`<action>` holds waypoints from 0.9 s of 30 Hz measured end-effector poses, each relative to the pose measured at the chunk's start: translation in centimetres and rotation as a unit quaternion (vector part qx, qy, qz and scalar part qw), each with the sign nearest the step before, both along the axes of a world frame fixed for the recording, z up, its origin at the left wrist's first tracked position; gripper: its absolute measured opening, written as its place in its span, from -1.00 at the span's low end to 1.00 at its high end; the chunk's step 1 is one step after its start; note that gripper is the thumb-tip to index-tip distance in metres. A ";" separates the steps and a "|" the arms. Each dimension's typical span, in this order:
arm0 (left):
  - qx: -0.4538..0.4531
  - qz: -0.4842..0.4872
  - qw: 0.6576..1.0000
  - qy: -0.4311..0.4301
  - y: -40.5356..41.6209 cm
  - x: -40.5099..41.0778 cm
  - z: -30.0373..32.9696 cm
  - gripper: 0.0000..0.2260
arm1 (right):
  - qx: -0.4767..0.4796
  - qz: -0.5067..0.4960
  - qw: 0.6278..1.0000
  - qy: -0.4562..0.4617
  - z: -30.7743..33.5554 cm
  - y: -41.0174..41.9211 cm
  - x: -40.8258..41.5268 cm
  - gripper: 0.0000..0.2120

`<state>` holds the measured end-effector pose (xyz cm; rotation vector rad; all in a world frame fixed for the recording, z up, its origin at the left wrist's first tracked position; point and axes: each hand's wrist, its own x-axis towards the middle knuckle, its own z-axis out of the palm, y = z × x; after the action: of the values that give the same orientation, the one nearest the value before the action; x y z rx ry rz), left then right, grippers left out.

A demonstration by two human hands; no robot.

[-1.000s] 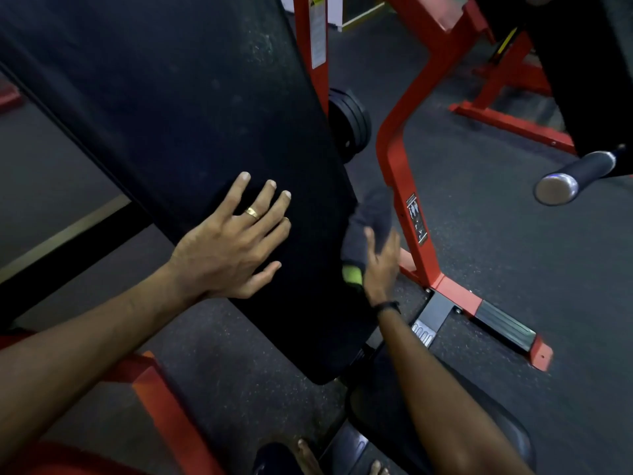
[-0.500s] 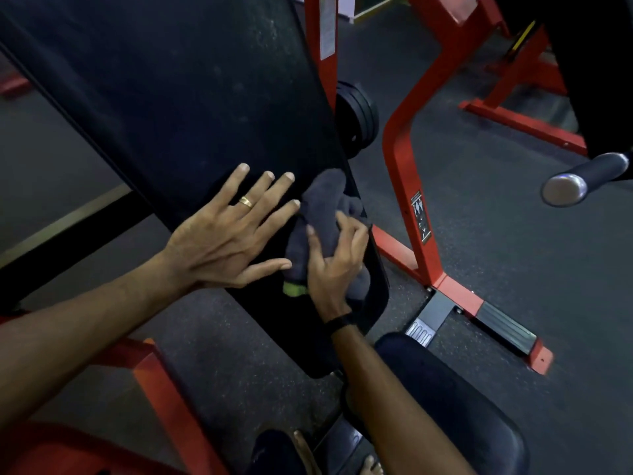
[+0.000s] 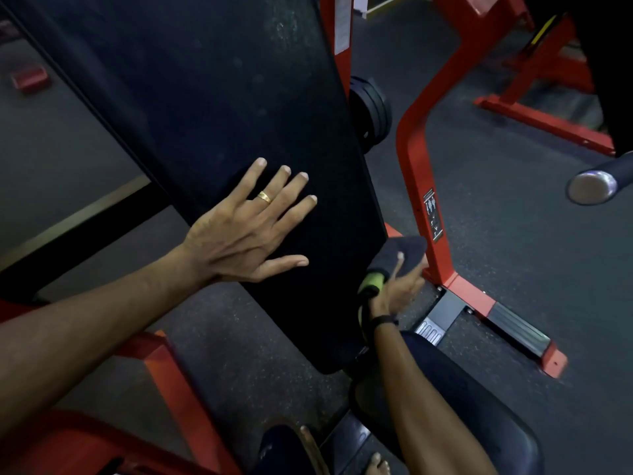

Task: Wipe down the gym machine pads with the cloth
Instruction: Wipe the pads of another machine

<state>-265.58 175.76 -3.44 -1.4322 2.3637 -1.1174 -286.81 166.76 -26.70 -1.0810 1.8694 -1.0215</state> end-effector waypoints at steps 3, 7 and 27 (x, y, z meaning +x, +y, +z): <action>-0.006 -0.002 1.000 0.006 0.0 0.1 0.0 -0.24 | -0.084 -0.017 0.995 -0.043 5.8 1.9 3.9 -0.40; 0.003 0.002 1.000 0.015 0.1 -0.1 0.1 -0.24 | -0.243 0.172 0.955 0.002 6.1 11.2 6.3 -0.55; -0.010 -0.009 0.999 0.030 0.0 -0.1 -0.1 -0.23 | -0.179 0.137 0.974 -0.015 6.8 8.6 5.8 -0.43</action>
<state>-265.68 175.79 -3.54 -1.4744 2.4164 -1.1199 -281.05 175.39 -19.93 -1.4768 1.4901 -1.2276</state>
